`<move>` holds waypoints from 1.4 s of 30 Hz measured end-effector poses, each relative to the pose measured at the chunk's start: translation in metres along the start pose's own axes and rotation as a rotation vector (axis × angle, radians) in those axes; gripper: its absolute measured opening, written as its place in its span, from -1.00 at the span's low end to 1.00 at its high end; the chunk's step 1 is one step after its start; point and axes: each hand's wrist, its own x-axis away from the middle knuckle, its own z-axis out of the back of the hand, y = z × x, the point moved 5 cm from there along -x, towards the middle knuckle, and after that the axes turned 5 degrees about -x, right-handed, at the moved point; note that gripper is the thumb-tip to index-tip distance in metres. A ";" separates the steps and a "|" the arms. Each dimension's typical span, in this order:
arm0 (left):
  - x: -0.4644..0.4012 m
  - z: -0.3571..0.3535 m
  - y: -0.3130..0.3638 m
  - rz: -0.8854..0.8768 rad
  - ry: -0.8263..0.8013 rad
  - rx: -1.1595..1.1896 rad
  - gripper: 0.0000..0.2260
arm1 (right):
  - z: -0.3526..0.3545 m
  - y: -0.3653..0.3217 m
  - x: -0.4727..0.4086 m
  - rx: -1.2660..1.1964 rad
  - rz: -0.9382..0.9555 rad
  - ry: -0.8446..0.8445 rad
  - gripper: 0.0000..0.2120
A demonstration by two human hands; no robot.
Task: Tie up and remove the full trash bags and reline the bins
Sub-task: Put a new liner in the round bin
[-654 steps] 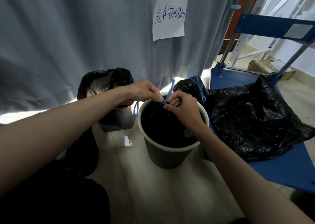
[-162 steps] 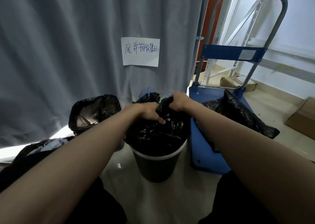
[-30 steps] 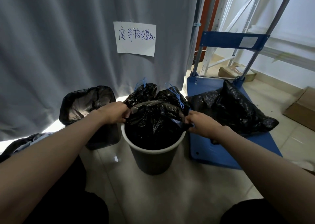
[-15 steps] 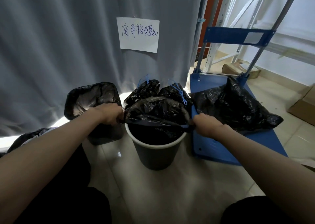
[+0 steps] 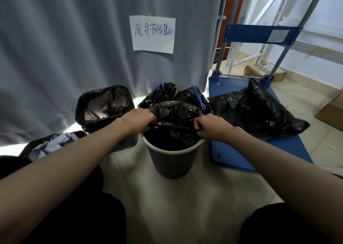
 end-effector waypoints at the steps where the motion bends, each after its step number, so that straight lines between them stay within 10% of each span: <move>1: 0.003 0.000 -0.003 -0.010 -0.031 0.030 -0.90 | 0.000 0.001 0.002 -0.045 0.000 -0.023 -0.89; 22: 0.043 -0.019 0.004 -0.111 -0.154 0.053 -0.86 | -0.024 -0.020 0.029 0.038 0.171 -0.182 -0.92; 32: 0.059 -0.052 0.018 -0.107 -0.600 0.037 -0.45 | -0.047 -0.022 0.040 0.218 0.239 -0.408 -0.59; 35: 0.051 -0.034 -0.001 0.034 -0.359 0.118 -0.84 | -0.032 -0.017 0.034 0.156 0.192 -0.188 -0.79; 39: 0.040 -0.005 -0.017 0.159 0.057 0.175 -0.69 | -0.011 -0.011 0.026 0.068 0.130 0.124 -0.75; 42: 0.035 -0.003 0.012 -0.013 -0.007 0.286 -0.67 | -0.019 -0.018 0.022 0.055 0.180 0.069 -0.73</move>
